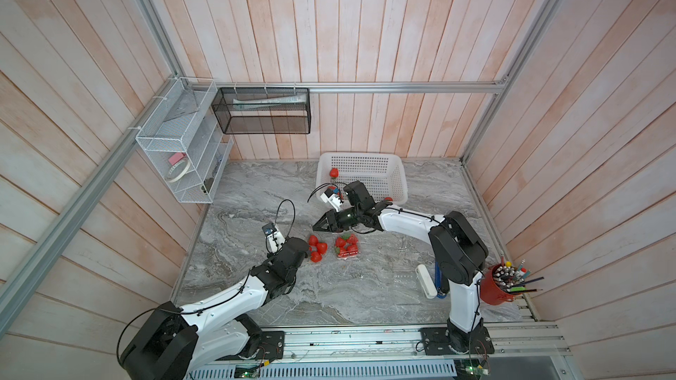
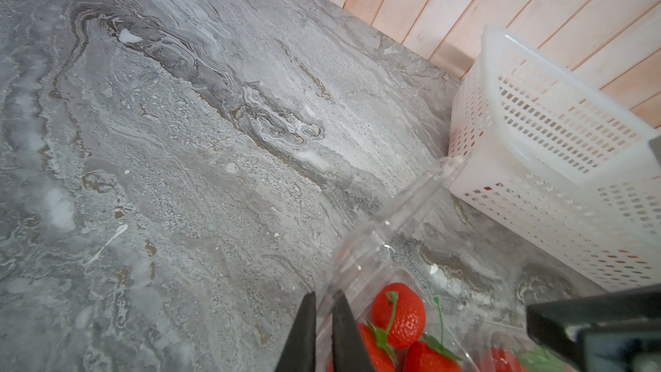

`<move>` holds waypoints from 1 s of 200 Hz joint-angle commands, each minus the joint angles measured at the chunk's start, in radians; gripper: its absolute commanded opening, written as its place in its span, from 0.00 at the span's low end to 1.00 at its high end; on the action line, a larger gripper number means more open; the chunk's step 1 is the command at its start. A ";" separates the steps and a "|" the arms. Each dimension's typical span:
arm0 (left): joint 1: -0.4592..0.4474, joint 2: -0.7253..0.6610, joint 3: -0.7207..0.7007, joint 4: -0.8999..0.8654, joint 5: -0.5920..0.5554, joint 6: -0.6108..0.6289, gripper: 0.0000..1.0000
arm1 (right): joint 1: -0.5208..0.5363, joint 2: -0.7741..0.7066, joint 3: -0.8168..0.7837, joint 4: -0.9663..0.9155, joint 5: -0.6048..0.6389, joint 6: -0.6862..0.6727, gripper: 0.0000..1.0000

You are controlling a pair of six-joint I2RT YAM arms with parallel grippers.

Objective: Pack strawberries into containers
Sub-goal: Close the packing box at the center of the board.

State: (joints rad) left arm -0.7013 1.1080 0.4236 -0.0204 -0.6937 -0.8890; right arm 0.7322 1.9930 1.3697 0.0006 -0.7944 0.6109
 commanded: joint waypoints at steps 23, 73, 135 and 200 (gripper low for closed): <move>-0.065 0.047 0.054 -0.044 -0.034 -0.036 0.13 | -0.003 -0.029 -0.051 0.008 0.037 0.001 0.20; -0.121 0.101 0.088 -0.061 -0.049 -0.061 0.13 | -0.013 -0.046 -0.116 0.029 0.058 0.020 0.19; -0.170 0.143 0.135 -0.044 -0.045 -0.032 0.14 | -0.034 -0.087 -0.197 0.074 0.091 0.044 0.15; -0.222 0.228 0.173 -0.036 -0.046 -0.027 0.14 | -0.118 -0.204 -0.233 0.041 0.158 0.030 0.16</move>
State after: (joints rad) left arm -0.9096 1.3045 0.5602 -0.0605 -0.7231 -0.9314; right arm 0.6235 1.8065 1.1397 0.0383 -0.6651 0.6510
